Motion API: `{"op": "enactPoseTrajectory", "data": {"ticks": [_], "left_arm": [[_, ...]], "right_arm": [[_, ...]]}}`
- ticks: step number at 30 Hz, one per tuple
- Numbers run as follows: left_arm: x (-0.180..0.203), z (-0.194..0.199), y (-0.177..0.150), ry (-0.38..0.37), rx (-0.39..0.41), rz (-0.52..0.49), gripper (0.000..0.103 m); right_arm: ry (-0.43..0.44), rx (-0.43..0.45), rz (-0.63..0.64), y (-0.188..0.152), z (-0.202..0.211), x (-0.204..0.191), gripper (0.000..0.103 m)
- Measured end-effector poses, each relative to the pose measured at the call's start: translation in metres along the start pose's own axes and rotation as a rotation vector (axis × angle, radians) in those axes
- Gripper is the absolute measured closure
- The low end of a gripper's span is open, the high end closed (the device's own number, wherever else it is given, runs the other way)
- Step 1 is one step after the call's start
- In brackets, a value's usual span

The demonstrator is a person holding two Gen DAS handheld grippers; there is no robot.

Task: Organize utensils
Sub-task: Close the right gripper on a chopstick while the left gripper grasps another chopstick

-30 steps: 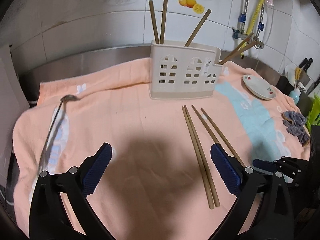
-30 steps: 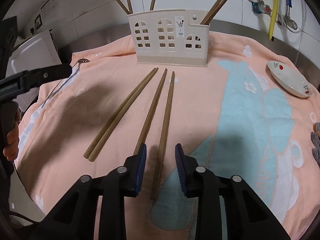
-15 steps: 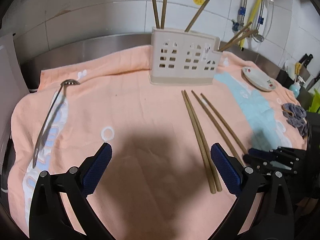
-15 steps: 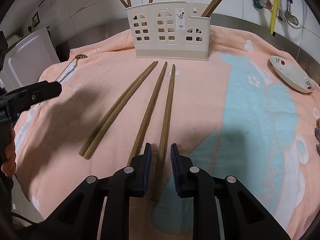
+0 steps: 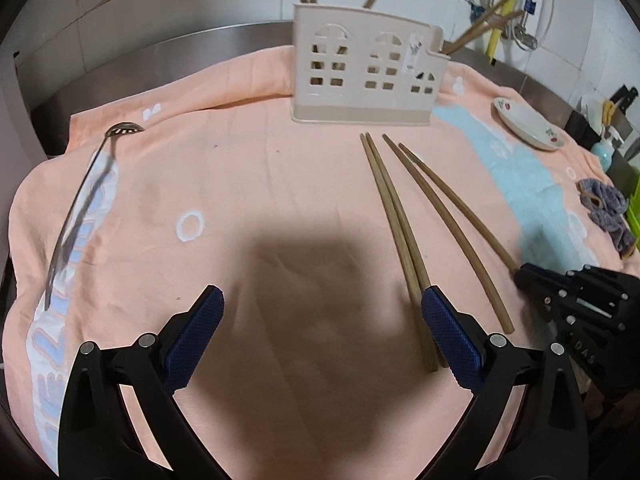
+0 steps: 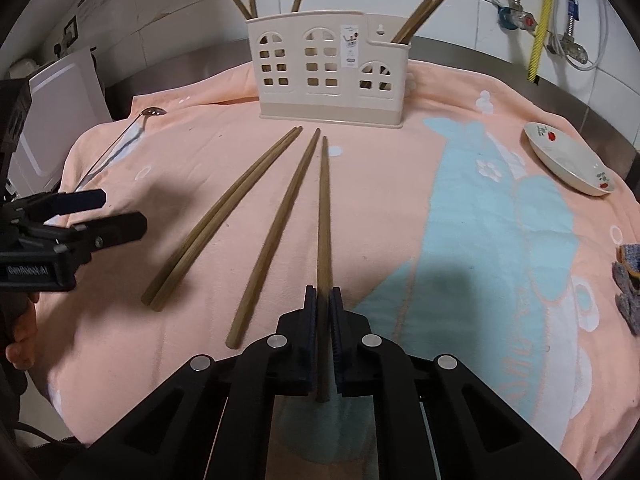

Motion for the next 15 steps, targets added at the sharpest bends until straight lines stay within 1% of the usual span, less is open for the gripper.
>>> {"op": "enactPoseTrajectory", "data": {"ticks": [3, 15], "left_arm": [[0.006, -0.006, 0.000, -0.005, -0.014, -0.007, 0.005], [0.015, -0.022, 0.000, 0.037, -0.051, -0.018, 0.006]], "right_arm": [[0.000, 0.000, -0.013, -0.002, 0.001, 0.005, 0.096], [0.019, 0.002, -0.038, -0.005, 0.000, 0.012, 0.096]]}}
Point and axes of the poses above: each gripper's, at about its wrist camera, not at the fingertips, and z roughly against the way its jaws point, x to its right, y to its top, the point moved 3 cm from there along -z, roughly the way its jaws point, and after that the axes turned 4 degrees about -y, right-handed, at the moved point
